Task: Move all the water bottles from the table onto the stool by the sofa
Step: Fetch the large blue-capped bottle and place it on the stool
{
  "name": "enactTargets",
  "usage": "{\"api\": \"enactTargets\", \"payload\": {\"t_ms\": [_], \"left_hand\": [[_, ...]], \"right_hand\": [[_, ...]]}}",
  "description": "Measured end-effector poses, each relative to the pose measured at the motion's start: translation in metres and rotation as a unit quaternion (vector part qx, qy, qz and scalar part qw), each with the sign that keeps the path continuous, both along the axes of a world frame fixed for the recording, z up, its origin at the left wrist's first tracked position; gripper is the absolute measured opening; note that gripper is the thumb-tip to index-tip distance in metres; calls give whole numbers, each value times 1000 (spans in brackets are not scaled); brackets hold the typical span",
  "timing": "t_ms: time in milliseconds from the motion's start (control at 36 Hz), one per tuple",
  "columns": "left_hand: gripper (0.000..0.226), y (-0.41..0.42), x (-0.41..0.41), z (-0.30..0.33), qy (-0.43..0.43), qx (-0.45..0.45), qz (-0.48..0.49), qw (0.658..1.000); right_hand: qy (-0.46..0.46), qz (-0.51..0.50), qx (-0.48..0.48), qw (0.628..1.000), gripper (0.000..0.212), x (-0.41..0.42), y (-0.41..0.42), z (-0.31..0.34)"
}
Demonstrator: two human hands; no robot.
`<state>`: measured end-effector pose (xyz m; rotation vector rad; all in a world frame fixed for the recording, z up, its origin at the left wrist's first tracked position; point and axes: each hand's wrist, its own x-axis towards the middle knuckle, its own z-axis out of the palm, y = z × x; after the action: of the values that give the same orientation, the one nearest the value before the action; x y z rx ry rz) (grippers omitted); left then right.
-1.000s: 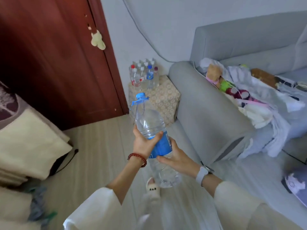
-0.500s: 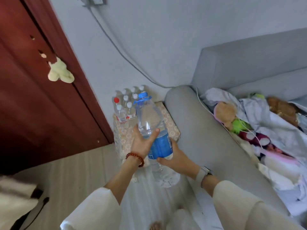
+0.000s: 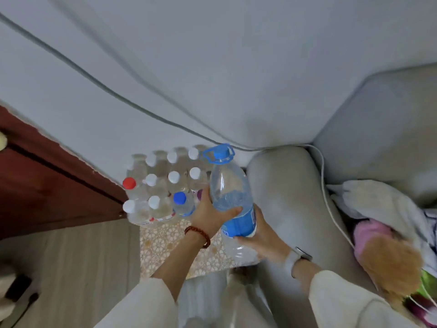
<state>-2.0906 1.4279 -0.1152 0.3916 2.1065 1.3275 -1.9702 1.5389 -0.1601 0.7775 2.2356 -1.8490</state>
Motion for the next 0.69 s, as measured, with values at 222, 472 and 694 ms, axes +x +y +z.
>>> {"api": "enactTargets", "payload": {"t_ms": [222, 472, 694], "left_hand": [[80, 68, -44, -52, 10, 3, -11, 1000], [95, 96, -74, -73, 81, -59, 31, 994], [97, 87, -83, -82, 70, -66, 9, 995]], "right_hand": [[7, -6, 7, 1000, 88, -52, 63, -70], [15, -62, 44, 997, 75, -112, 80, -118], [43, -62, 49, 996, 79, -128, 80, -124]]}}
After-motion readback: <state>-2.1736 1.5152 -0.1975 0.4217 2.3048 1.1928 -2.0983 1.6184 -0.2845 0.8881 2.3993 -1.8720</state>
